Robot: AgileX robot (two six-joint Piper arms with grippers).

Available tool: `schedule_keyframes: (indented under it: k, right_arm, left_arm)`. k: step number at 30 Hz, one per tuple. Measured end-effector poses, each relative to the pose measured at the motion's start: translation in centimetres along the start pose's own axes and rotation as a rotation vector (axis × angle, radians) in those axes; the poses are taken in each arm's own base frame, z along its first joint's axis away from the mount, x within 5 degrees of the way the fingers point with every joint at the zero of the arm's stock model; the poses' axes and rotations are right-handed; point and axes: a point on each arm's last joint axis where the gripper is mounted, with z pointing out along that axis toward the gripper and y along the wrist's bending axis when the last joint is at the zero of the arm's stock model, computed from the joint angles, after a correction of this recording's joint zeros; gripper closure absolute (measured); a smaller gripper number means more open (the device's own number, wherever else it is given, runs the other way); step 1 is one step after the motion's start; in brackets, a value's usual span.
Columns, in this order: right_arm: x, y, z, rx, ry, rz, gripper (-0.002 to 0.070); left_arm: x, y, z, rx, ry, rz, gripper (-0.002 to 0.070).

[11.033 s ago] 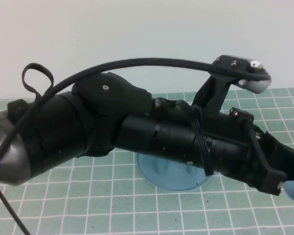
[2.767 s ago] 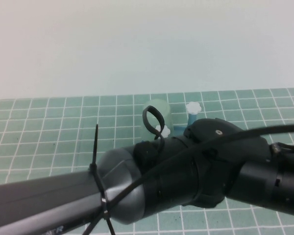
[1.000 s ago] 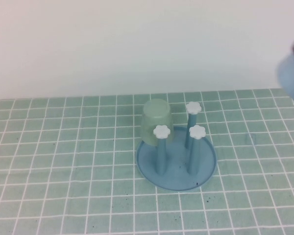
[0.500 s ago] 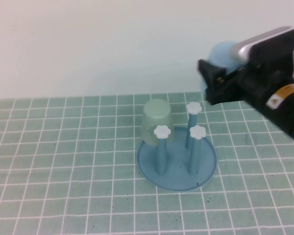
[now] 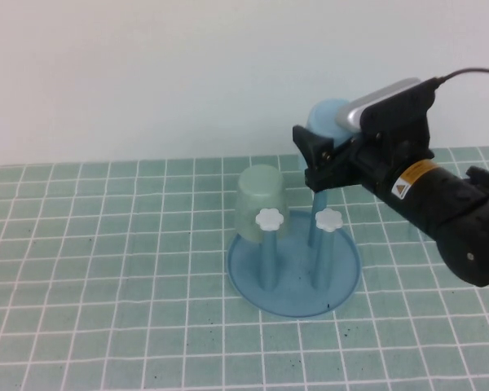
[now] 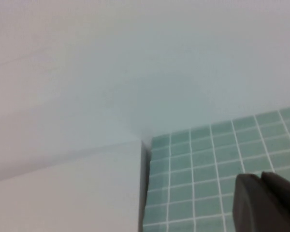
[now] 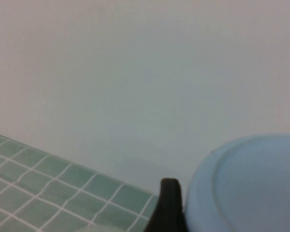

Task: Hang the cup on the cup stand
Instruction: Place the cup on the cup holder

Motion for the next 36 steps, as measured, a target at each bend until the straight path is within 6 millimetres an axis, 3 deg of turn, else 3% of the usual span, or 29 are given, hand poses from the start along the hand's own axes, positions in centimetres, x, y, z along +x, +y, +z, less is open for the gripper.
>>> schedule_keyframes:
  k: [4, 10, 16, 23, 30, 33, 36]
  right_arm:
    - [1.6, 0.0, 0.5, -0.002, 0.040, 0.000, 0.0087]
    - [3.6, 0.1, 1.3, -0.009, 0.087, -0.006, 0.0087]
    - [4.8, 0.2, 2.3, -0.016, 0.110, -0.004, 0.0087]
    - [4.6, 0.2, 3.3, -0.014, 0.193, 0.011, 0.0042]
    - [4.6, 0.2, 3.5, -0.009, 0.234, 0.039, 0.0008]
    - [4.2, 0.1, 3.3, -0.007, 0.244, 0.041, 0.0007]
    - [2.5, 0.1, 2.6, -0.005, 0.241, 0.039, 0.0010]
  left_arm:
    - [2.5, -1.1, 1.4, 0.030, -0.024, 0.038, 0.0675]
    - [6.5, -2.9, 1.3, 0.121, -0.132, 0.063, 0.0675]
    - [8.7, -4.4, 0.8, 0.225, -0.204, 0.119, 0.0675]
    - [10.6, -5.1, 1.7, 0.244, -0.154, 0.116, 0.0675]
    - [15.2, -6.3, 3.0, 0.272, -0.061, 0.110, 0.0675]
    - [15.1, -6.5, 2.9, 0.301, -0.049, 0.051, 0.0675]
    - [15.2, -6.7, 2.9, 0.320, -0.037, 0.011, 0.0675]
